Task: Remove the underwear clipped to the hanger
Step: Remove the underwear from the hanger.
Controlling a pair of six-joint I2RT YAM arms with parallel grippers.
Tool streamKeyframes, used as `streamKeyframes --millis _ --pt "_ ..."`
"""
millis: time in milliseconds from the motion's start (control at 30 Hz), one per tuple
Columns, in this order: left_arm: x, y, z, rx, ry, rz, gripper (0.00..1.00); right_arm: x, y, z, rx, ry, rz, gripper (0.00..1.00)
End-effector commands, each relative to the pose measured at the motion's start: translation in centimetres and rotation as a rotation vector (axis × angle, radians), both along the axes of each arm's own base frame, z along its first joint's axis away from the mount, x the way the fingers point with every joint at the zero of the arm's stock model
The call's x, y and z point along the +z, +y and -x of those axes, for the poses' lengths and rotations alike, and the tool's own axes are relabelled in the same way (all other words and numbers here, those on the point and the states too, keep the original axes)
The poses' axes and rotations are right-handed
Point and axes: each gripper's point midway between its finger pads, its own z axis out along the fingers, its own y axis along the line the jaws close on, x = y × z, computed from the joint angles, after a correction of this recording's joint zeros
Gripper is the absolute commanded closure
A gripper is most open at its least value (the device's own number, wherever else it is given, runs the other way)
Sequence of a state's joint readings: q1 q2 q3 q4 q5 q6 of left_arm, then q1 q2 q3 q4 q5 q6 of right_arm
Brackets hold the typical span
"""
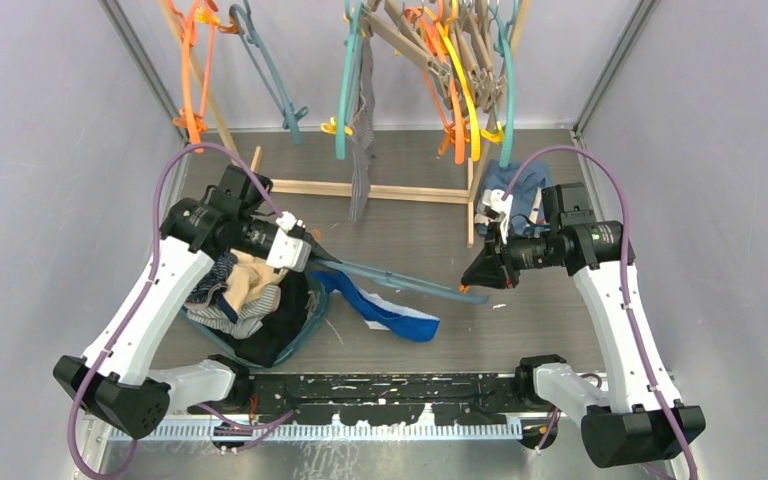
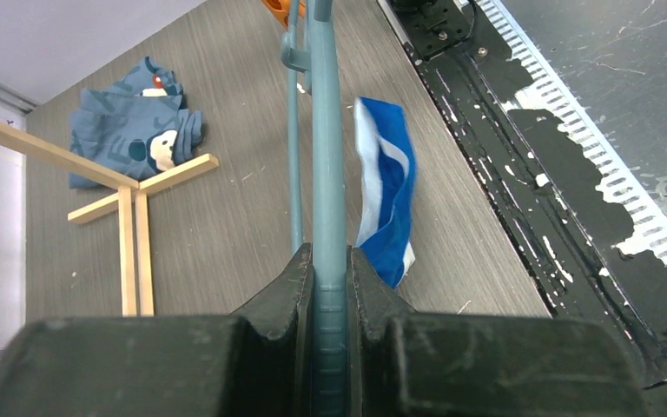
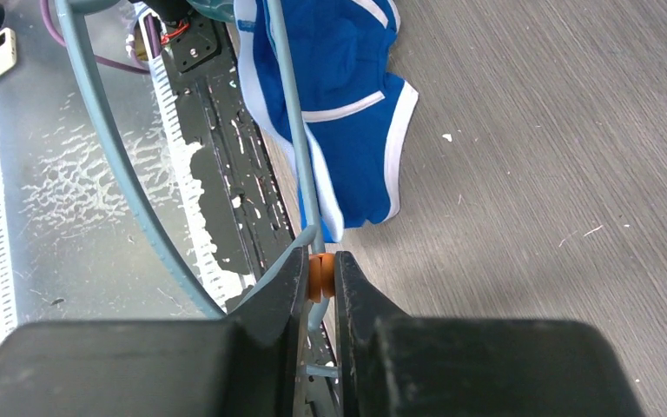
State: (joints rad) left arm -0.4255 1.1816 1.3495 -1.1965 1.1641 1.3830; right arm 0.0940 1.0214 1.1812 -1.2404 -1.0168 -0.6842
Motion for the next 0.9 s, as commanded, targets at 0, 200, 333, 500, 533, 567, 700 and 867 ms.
streamKeyframes --millis 0,200,333,500,533,567,700,867 --pt "1.9 -0.5 0.4 -0.019 -0.031 0.071 1.0 0.8 0.3 -0.4 0.019 -0.033 -0.025 0.9" --pt "2.1 -0.7 0.0 -0.003 -0.01 0.075 1.0 1.0 0.1 -0.7 -0.002 -0.035 -0.012 0.55" --pt "1.8 -0.9 -0.6 0.029 0.019 0.071 1.0 2.0 0.0 -1.3 -0.031 -0.065 -0.006 0.24" --pt "1.7 -1.2 -1.5 0.077 0.064 0.063 1.0 4.9 -0.3 -2.0 -0.056 -0.157 0.005 0.16" --pt "1.6 -1.2 -1.6 0.082 0.071 0.064 1.0 5.5 -0.3 -2.2 -0.063 -0.176 0.006 0.15" --pt "1.7 -1.2 -1.6 0.088 0.072 0.065 1.0 6.1 -0.4 -2.5 -0.073 -0.196 0.011 0.15" --pt "1.5 -1.4 -2.3 0.125 0.113 0.059 1.0 8.0 -0.4 -3.1 -0.082 -0.256 0.005 0.15" --pt "1.8 -1.8 -3.4 0.211 0.215 0.074 1.0 8.1 -0.2 -3.2 -0.048 -0.288 0.0 0.16"
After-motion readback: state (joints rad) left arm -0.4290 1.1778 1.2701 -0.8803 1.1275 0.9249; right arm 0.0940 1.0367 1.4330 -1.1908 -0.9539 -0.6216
